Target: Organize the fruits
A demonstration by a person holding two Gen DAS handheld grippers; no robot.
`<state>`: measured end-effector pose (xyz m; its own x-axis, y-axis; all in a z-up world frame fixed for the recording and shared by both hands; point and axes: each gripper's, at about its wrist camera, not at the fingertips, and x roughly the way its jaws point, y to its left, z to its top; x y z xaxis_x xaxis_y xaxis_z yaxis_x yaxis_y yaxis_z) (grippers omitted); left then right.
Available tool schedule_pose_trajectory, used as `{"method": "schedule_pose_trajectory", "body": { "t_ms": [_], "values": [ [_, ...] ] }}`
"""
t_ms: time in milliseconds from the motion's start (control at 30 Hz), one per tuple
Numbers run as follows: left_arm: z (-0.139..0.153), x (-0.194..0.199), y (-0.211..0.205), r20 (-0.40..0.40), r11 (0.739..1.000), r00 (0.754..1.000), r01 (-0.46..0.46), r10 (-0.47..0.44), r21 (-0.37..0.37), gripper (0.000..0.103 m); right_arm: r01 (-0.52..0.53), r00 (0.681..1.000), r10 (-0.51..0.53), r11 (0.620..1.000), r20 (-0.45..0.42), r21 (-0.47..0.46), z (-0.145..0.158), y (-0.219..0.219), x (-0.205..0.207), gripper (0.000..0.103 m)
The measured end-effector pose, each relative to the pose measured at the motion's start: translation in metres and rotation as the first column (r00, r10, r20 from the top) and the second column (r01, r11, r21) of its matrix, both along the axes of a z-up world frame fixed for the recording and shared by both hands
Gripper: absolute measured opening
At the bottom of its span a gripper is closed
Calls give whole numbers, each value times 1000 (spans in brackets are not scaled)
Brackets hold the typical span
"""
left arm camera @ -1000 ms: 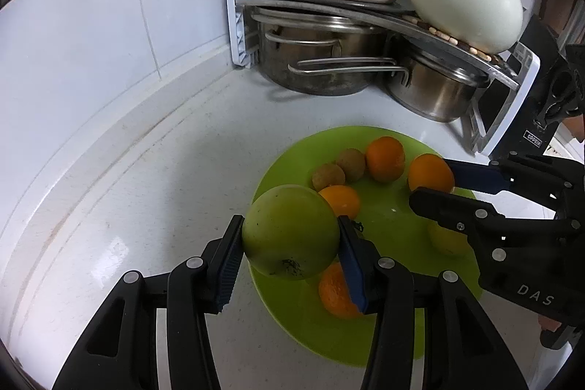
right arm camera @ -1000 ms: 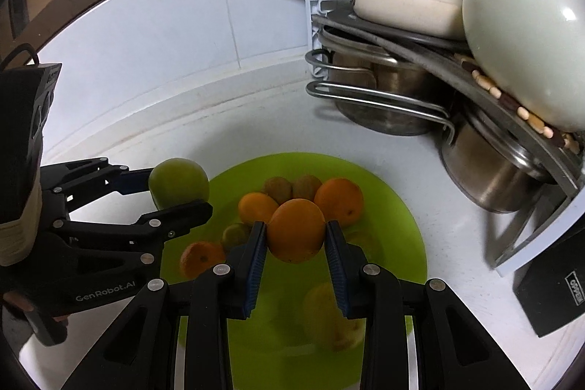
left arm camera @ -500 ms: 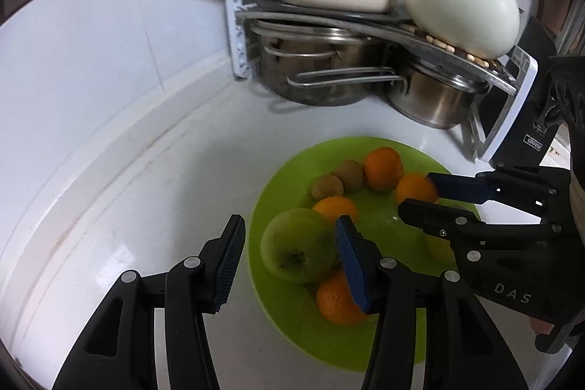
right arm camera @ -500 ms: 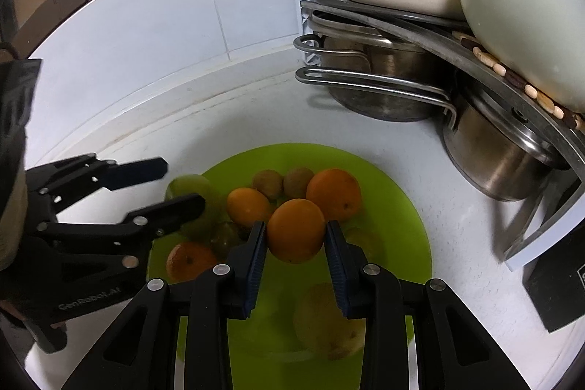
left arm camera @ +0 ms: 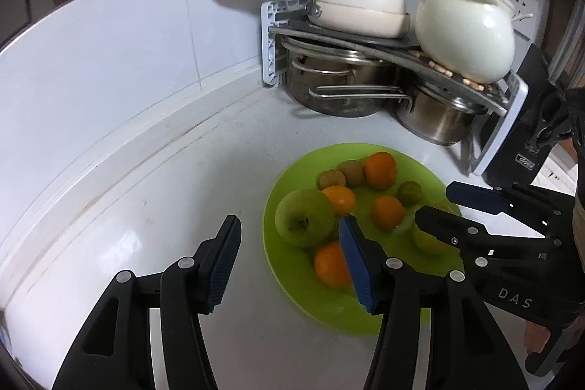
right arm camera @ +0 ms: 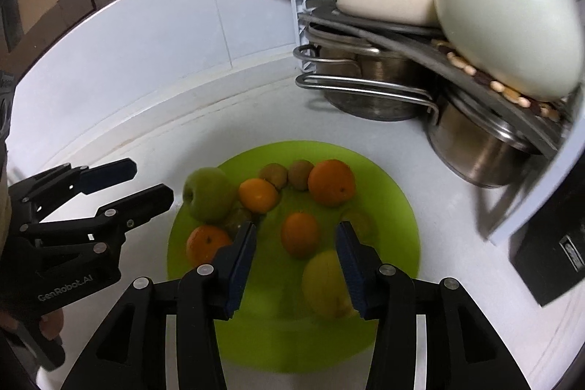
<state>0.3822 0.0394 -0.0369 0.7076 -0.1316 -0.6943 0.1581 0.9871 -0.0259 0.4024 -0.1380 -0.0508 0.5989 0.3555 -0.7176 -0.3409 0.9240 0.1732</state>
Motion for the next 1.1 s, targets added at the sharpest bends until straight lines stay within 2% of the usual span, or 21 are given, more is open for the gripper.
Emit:
{"method": "schedule_pose_trajectory", "body": {
  "t_ms": [167,267,333,467,700,1100],
  "values": [
    [13,-28,1,37,1000,999,-30,30,9,66,36,998,-36,999,52,-1,20,-10,-30,46],
    [19,-45,2,56,999,997,-45,43,23,68,61,994,-61,998,86,-3,32,-17,-51,46],
    [21,-55,2,64,998,997,-50,48,25,71,84,991,-83,996,102,-7,39,-21,-67,52],
    [27,-85,2,94,999,995,-44,42,17,77,124,983,-121,992,138,-14,48,-25,-95,55],
    [39,-131,-4,152,999,988,-37,32,31,87,181,966,-178,983,189,0,62,-39,-150,68],
    [57,-226,-18,235,997,969,-79,75,8,100,207,949,-203,978,243,9,78,-68,-231,78]
  ]
}}
